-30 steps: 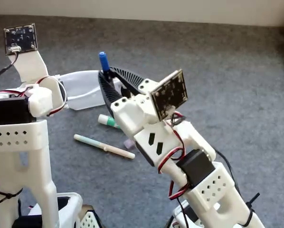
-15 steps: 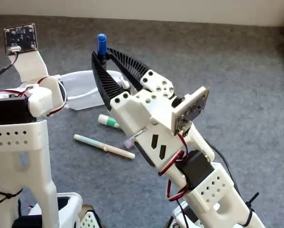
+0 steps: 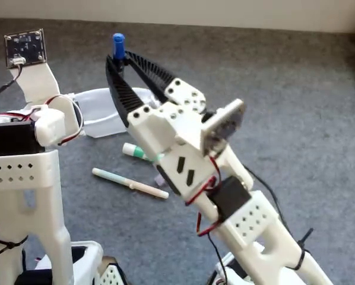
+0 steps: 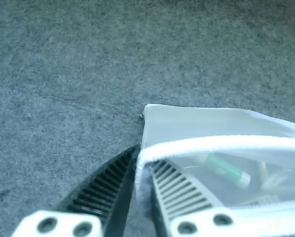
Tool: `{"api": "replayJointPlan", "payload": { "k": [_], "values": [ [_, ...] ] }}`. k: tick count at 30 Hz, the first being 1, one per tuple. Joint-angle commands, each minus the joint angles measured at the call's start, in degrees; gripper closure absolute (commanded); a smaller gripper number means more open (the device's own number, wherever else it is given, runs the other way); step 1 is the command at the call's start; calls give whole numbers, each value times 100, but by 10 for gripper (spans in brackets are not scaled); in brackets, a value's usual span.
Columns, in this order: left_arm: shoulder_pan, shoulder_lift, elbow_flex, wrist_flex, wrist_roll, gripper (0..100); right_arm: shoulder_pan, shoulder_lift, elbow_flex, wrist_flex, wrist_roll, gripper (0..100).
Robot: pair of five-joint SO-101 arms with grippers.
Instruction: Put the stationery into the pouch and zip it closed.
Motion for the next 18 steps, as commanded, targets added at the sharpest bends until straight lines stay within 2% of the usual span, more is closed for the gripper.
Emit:
{"api": "replayJointPlan", "payload": {
  "k": [1, 18],
  "values": [
    [-48, 4, 92, -35, 62, 993, -31, 127, -110, -277, -9, 993],
    [-66, 4, 110, -26, 53, 993, -22, 760, 110, -215, 0, 993]
  ]
}}
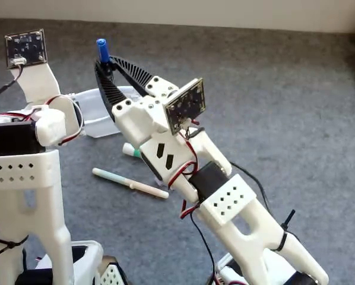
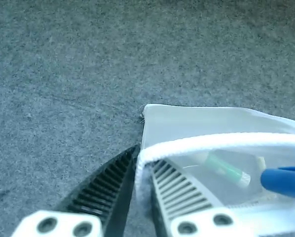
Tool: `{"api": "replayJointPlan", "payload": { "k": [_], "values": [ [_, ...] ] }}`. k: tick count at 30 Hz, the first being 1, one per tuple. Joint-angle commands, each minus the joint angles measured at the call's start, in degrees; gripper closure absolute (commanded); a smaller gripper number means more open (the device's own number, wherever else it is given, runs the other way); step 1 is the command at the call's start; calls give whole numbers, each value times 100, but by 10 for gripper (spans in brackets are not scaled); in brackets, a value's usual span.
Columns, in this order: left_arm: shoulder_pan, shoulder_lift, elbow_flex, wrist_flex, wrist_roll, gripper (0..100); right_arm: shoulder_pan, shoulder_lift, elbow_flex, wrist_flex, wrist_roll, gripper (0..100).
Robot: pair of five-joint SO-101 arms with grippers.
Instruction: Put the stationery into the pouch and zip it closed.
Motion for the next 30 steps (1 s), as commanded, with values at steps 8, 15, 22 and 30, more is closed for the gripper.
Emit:
{"api": "replayJointPlan", "payload": {
  "k": [8, 15, 22, 30],
  "values": [
    [-66, 4, 110, -26, 53, 993, -22, -725, 532, 831, 9, 993],
    [-66, 22, 110, -26, 53, 993, -31, -875, 523, 1622, 35, 992],
    [-66, 40, 110, -26, 53, 993, -48, -910, 514, 1912, 624, 991],
    [-66, 40, 119, -26, 53, 993, -31, -927, 514, 1921, 633, 889]
  ]
}}
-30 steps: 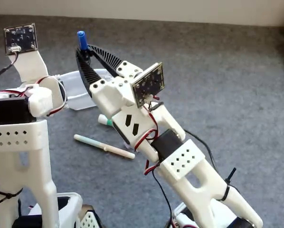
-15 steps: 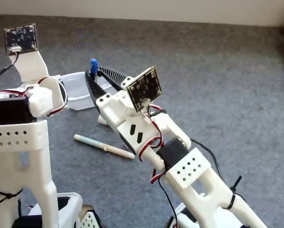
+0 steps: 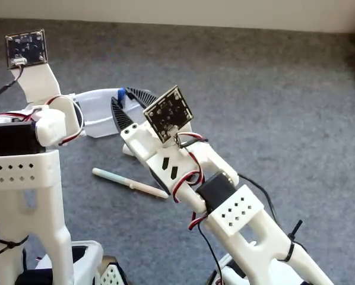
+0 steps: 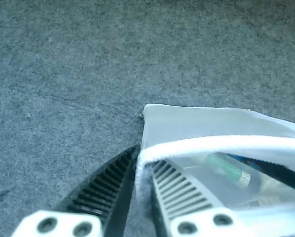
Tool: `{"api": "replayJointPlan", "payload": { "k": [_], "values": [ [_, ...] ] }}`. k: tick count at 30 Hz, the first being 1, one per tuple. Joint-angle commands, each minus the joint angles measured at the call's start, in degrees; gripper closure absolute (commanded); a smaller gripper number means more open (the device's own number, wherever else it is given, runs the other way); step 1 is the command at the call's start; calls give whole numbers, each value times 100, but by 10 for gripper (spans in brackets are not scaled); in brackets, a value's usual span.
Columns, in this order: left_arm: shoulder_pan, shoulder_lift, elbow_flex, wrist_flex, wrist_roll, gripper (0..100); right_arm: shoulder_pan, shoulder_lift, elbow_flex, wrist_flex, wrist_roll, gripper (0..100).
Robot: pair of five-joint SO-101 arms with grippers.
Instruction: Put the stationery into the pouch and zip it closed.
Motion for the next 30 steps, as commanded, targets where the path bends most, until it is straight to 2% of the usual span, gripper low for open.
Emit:
{"api": "replayJointPlan", "payload": {
  "k": [1, 8, 15, 19, 30],
  "values": [
    [-66, 40, 101, -35, 44, 993, -31, -295, -92, 22, 88, 888],
    [-66, 40, 101, -35, 44, 993, -57, -347, -312, 1121, 88, 887],
    [-66, 48, 101, -35, 44, 993, -48, -1165, -488, 1367, 88, 887],
    [-75, 48, 101, -35, 44, 993, -66, -1587, -505, 2158, 70, 889],
    [-145, 48, 101, -35, 53, 993, -22, -1824, -444, 2448, 79, 889]
  ]
}}
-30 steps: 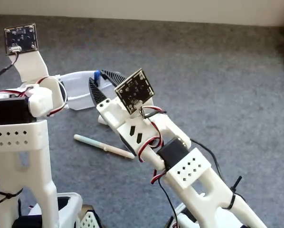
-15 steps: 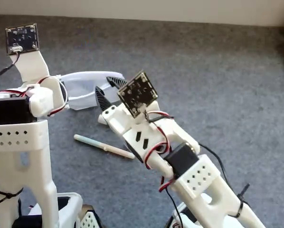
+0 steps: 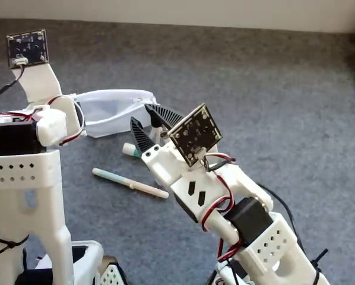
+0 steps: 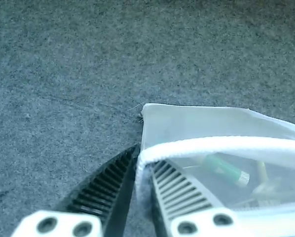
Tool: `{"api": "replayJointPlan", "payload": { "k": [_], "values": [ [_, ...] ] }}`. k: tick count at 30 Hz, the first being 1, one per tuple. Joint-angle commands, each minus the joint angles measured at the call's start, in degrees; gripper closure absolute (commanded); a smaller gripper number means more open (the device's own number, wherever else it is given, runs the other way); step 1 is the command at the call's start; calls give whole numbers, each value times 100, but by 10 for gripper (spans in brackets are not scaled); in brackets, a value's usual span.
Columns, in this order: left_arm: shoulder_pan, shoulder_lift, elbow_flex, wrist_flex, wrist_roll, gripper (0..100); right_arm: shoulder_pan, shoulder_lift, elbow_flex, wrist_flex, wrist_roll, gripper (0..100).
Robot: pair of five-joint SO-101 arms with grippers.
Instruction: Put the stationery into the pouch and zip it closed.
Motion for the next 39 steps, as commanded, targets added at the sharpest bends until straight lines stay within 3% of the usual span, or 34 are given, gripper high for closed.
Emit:
{"api": "replayJointPlan", "payload": {
  "k": [1, 6, 39],
  "values": [
    [-171, 48, 101, -44, 62, 993, -13, -198, -374, 549, 26, 889],
    [-435, 48, 101, -158, 62, 993, 180, -154, -646, 1596, 26, 889],
    [-1587, -4, -92, -114, 79, 993, 1534, 2703, -1341, 1578, 9, 886]
  ]
}}
